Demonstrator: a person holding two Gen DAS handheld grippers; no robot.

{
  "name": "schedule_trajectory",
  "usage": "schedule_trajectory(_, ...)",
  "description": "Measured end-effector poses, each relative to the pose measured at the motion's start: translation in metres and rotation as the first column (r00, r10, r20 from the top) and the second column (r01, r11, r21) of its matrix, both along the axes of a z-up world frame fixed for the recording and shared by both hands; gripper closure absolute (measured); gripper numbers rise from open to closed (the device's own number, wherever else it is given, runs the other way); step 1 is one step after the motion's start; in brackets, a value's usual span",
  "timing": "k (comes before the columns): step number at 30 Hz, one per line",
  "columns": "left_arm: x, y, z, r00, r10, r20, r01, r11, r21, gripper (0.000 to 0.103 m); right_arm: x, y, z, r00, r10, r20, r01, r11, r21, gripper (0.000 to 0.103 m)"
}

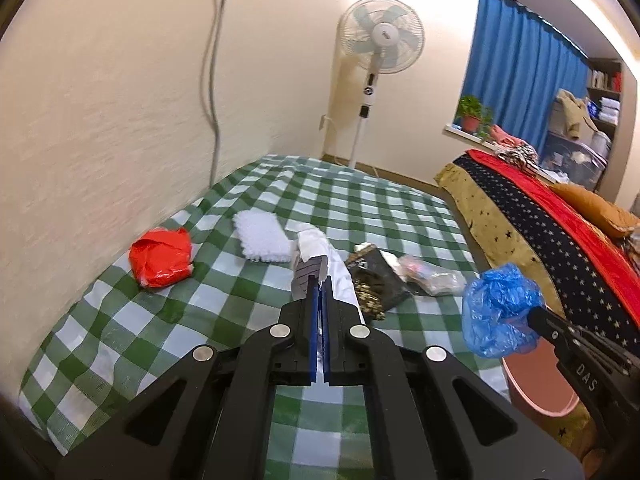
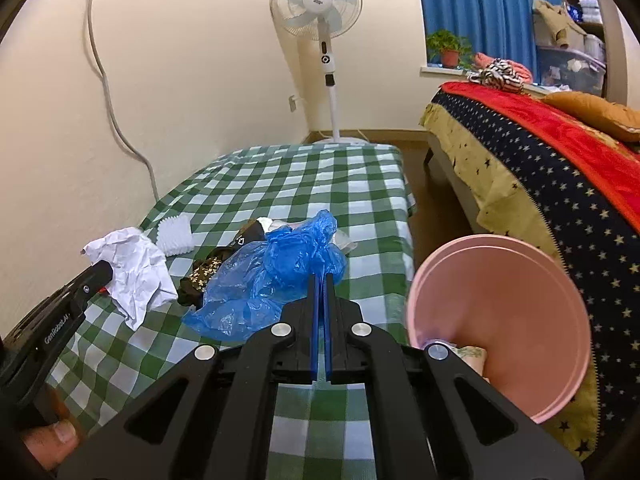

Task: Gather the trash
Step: 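Carry the blue bag and white paper with both grippers toward the pink bin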

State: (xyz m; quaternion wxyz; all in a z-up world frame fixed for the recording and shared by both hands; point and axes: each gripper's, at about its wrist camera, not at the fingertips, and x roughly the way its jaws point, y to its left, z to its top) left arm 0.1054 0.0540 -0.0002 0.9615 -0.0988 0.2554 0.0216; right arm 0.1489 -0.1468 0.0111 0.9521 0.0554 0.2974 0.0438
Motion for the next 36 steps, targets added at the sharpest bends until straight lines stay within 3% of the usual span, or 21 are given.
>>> schedule_trajectory(18, -0.015, -0.028, 0.011, 0.996, -0.083, 0.036, 0.083, 0.997, 0.009, 0.102, -0.026, -0.028, 0.018, 0.995, -0.089, 0.041, 0.089, 0.996, -0.004, 0.101)
schedule_trajectory(36, -0.004, -0.054, 0.014, 0.982, -0.183, 0.051, 0.185, 0.982, -0.027, 0.102, -0.030, -0.060, 0.026, 0.978, -0.205, 0.048, 0.206, 0.978, -0.024, 0.101)
